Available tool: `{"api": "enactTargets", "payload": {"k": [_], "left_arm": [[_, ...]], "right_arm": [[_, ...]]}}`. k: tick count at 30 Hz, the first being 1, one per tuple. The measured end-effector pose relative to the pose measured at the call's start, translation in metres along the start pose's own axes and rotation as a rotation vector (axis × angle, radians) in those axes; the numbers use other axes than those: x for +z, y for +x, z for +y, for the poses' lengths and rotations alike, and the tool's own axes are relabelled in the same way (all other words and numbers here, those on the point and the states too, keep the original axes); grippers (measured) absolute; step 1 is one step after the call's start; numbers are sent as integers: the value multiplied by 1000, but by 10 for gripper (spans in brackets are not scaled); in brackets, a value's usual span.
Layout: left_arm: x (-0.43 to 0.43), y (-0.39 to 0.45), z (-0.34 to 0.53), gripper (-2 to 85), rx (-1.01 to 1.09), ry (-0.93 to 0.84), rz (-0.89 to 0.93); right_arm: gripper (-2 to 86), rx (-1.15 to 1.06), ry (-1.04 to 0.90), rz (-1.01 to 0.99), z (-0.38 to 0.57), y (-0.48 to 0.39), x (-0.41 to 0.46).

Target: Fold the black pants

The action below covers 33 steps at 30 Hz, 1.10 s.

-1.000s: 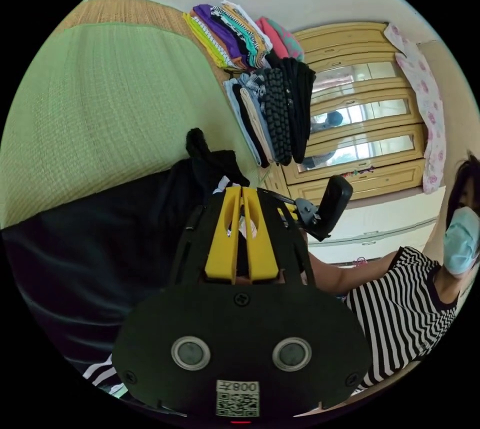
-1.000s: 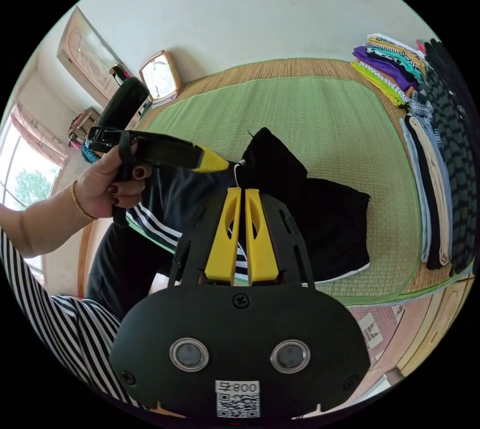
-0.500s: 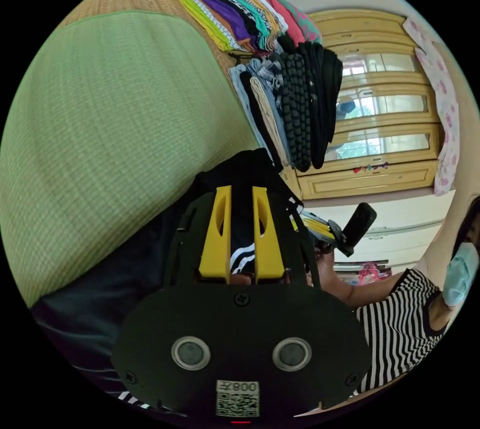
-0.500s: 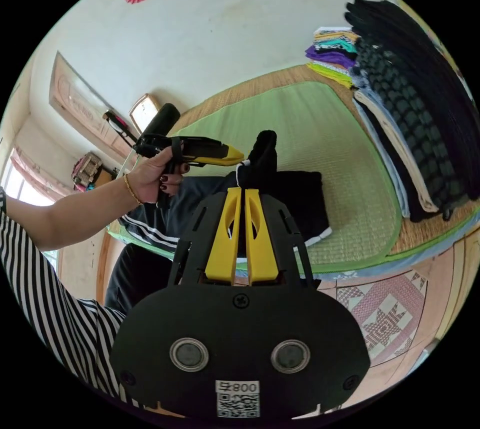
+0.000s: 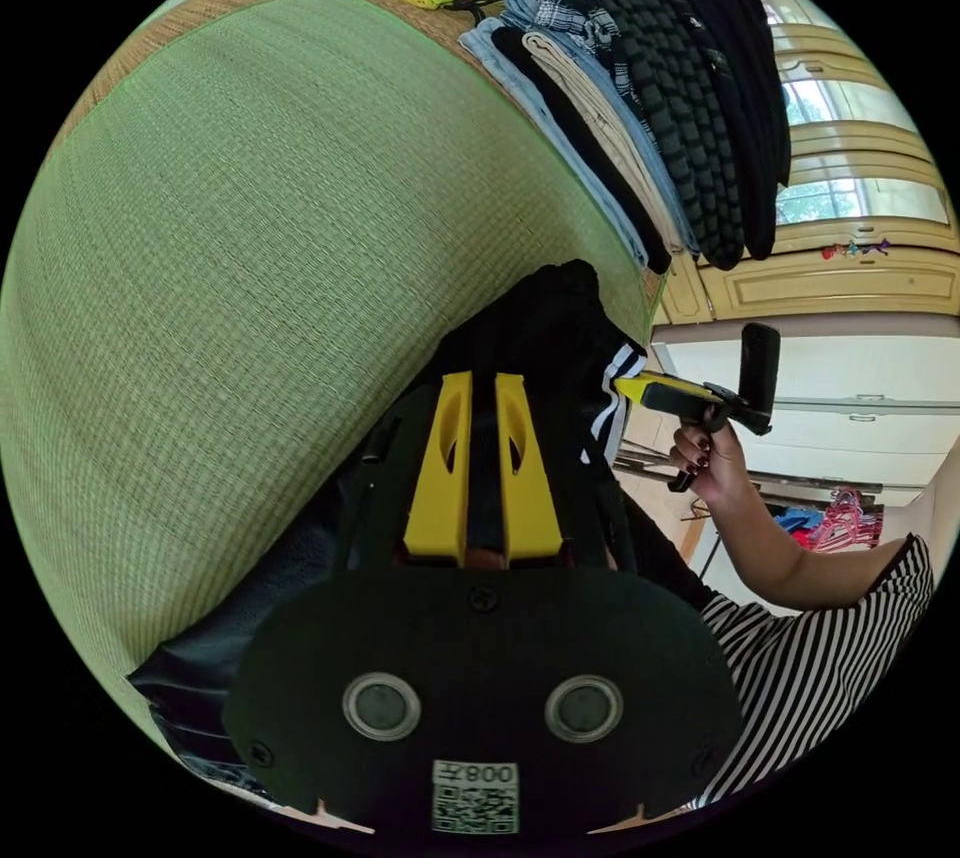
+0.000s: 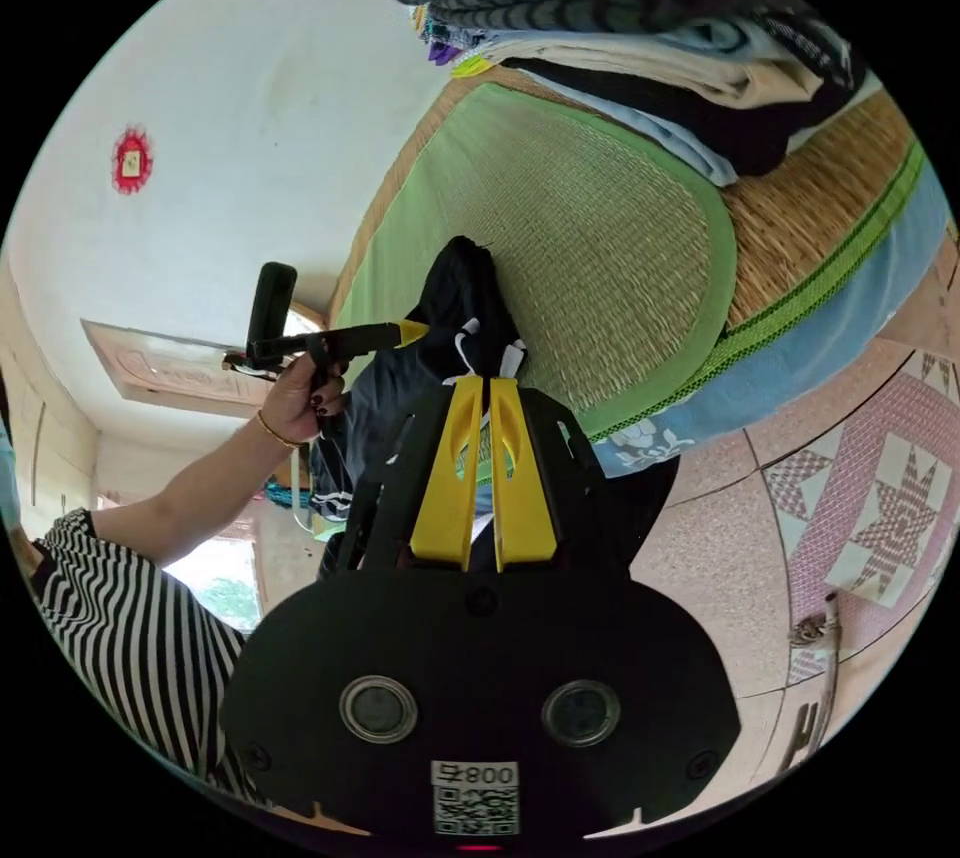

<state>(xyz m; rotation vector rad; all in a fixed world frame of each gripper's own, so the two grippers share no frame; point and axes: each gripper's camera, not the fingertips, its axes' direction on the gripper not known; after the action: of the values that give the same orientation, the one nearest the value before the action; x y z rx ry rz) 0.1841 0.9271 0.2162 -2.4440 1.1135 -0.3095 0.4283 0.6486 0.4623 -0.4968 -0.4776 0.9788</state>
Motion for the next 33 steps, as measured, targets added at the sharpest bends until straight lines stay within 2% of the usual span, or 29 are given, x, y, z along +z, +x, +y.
{"api": "enactTargets", "payload": {"k": [7,13,16,20,23,26,30,33], "left_arm": [[-15,12,5,39,-14,26,-7],[-45,26,35,57,-8,103,17],[-68,27,81,58,-26,167,18],[-107,9,169,57,-175,276,-11],[-136,-11,235,58,-354,346,-68],[-163,-28,281,63,-491,421,-99],[-203,-41,304,76,-555,494,-197],[-217,-54,301,80,-573,444,-240]], "right_arm": [[6,-3,9,0,-25,-1,1],[7,50,12,-89,-47,10,-6],[6,78,26,-107,-44,16,-12],[2,123,61,-72,-37,17,-24],[1,56,56,-30,-40,-5,-24],[1,-84,-33,-43,-55,-49,8],[0,-310,-216,-117,-73,-123,88],[0,-423,-329,-183,-79,-165,144]]}}
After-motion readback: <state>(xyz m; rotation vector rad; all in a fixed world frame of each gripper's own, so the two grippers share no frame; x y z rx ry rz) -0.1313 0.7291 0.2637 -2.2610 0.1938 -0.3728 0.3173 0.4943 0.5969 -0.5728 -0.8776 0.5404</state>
